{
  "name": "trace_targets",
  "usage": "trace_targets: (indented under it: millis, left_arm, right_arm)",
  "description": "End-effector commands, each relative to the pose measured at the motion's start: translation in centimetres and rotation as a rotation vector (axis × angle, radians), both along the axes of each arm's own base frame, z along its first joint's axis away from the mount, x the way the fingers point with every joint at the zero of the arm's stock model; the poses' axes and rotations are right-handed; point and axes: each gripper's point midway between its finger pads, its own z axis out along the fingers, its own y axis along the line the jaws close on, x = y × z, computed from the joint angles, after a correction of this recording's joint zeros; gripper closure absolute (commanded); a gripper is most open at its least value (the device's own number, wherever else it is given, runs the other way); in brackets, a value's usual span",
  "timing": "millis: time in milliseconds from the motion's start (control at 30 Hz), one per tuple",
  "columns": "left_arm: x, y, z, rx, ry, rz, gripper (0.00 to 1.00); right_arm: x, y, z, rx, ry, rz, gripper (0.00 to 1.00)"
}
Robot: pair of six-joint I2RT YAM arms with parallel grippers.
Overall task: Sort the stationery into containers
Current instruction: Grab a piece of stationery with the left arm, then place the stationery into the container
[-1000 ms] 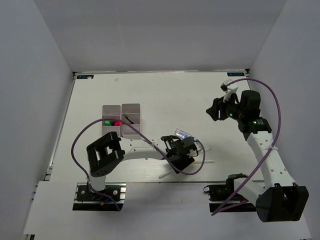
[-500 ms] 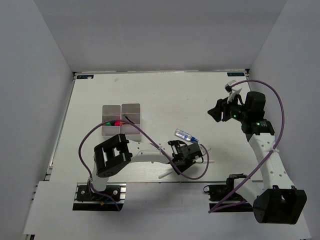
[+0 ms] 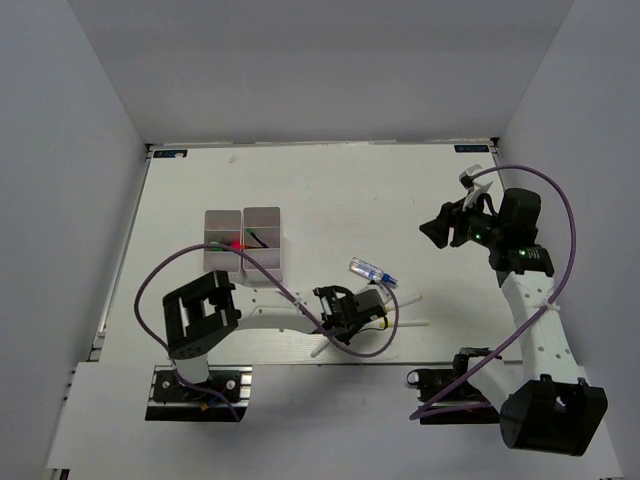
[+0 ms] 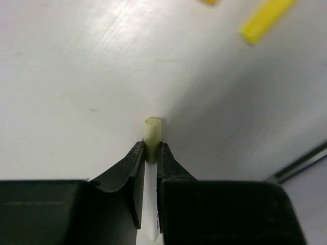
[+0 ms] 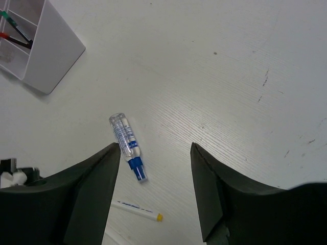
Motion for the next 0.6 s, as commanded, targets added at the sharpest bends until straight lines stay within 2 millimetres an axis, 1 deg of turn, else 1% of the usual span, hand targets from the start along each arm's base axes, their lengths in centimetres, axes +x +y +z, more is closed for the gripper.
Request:
trace_targets:
  millis: [0, 33, 67, 100, 133, 167, 200, 233, 267, 300, 333, 367, 400, 433, 467, 500, 533, 567]
  left_arm:
    - [4.5, 0.4, 3.9, -0.148, -0.177, 0.180, 0.99]
    - [5.3, 0.5, 4.9, -0.179, -0.222, 0.220, 1.00]
    - [6.2, 0.8, 6.5, -0.222, -0.252, 0.252, 1.00]
    - [6.7, 1.4, 6.7, -0.230, -0.271, 0.271, 1.00]
    - [7.7, 2.2, 7.5, -0.248, -0.311, 0.322, 1.00]
    - [8.4, 2.5, 8.4, -0.283, -0.337, 0.355, 1.00]
    - [8.5, 3.2, 8.7, -0.288, -0.361, 0.371, 1.00]
    - [9.8, 4.5, 10.8, -0.333, -0.417, 0.443, 1.00]
    - [10.4, 4.9, 12.0, -0.384, -0.444, 0.482, 1.00]
    - [10.7, 6.2, 12.2, -0.392, -0.473, 0.511, 1.00]
    - [11.7, 7.8, 13.4, -0.414, -0.533, 0.584, 1.00]
    - [11.9, 9.3, 15.0, -0.477, -0.575, 0.630, 1.00]
    - [12.3, 10.5, 15.9, -0.505, -0.610, 0.680, 1.00]
    - [12.7, 12.2, 16.9, -0.516, -0.671, 0.744, 1.00]
    - [13.0, 14.3, 17.8, -0.543, -0.712, 0.803, 1.00]
    - [13.1, 15.2, 18.8, -0.576, -0.748, 0.845, 1.00]
    - [13.4, 17.1, 19.5, -0.566, -0.803, 0.912, 1.00]
    - [13.7, 18.6, 19.6, -0.565, -0.838, 0.962, 1.00]
  right_arm:
    - [-0.6, 0.3, 0.8, 0.019, -0.033, 0.035, 0.36]
    - [-0.6, 0.3, 0.7, 0.019, -0.033, 0.039, 0.36]
    - [-0.7, 0.3, 0.7, 0.023, -0.030, 0.041, 0.36]
    - [-0.8, 0.3, 0.5, 0.022, -0.029, 0.045, 0.36]
    - [-0.9, 0.4, 0.5, 0.022, -0.034, 0.057, 0.36]
    - [-1.0, 0.5, 0.5, 0.022, -0.036, 0.062, 0.36]
    - [-1.1, 0.5, 0.1, 0.024, -0.033, 0.066, 0.36]
    - [-1.3, 0.7, 0.1, 0.028, -0.034, 0.080, 0.36]
    - [-1.3, 0.8, 0.1, 0.028, -0.035, 0.083, 0.38]
    - [-1.4, 0.8, 0.1, 0.028, -0.037, 0.088, 0.40]
    - [-1.5, 0.9, 0.2, 0.032, -0.037, 0.097, 0.41]
    - [-1.7, 1.0, 0.0, 0.030, -0.034, 0.103, 0.44]
    - [-1.8, 1.1, 0.1, 0.035, -0.036, 0.111, 0.45]
    - [-1.8, 1.2, 0.2, 0.036, -0.040, 0.115, 0.45]
    - [-1.9, 1.3, 0.1, 0.036, -0.041, 0.123, 0.48]
    - [-2.0, 1.4, 0.1, 0.042, -0.037, 0.131, 0.48]
    - [-2.0, 1.4, 0.1, 0.042, -0.039, 0.132, 0.49]
    - [-2.1, 1.5, 0.2, 0.043, -0.044, 0.139, 0.49]
